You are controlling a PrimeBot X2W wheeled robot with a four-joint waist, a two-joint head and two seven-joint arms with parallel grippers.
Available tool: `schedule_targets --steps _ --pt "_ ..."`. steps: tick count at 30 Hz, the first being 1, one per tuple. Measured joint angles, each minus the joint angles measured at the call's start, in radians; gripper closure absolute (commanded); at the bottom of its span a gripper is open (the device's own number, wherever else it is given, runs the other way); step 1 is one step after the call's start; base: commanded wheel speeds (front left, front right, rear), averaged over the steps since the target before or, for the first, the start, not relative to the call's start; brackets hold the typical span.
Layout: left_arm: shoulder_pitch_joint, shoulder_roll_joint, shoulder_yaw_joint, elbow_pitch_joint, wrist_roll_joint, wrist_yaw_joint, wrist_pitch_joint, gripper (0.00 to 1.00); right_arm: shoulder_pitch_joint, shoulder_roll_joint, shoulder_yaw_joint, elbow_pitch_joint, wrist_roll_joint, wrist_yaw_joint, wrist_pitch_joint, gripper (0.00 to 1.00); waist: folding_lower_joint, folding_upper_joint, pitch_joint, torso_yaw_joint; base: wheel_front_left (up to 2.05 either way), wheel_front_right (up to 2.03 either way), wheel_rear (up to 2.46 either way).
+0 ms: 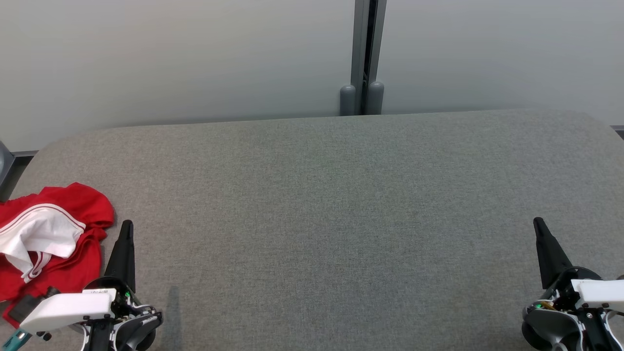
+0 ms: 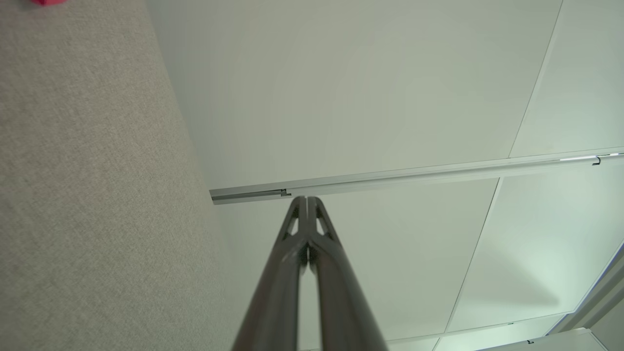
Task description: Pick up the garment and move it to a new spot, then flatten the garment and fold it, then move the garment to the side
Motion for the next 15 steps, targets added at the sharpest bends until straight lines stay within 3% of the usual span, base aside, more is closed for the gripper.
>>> schedule_targets --steps 15 --pt "0.000 0.000 0.000 0.000 0.000 -0.001 0.000 1.00 0.000 0.000 0.000 0.000 0.000 0.000 0.000 1.00 0.0000 0.0000 0.000 0.000 0.00 0.00 0.00"
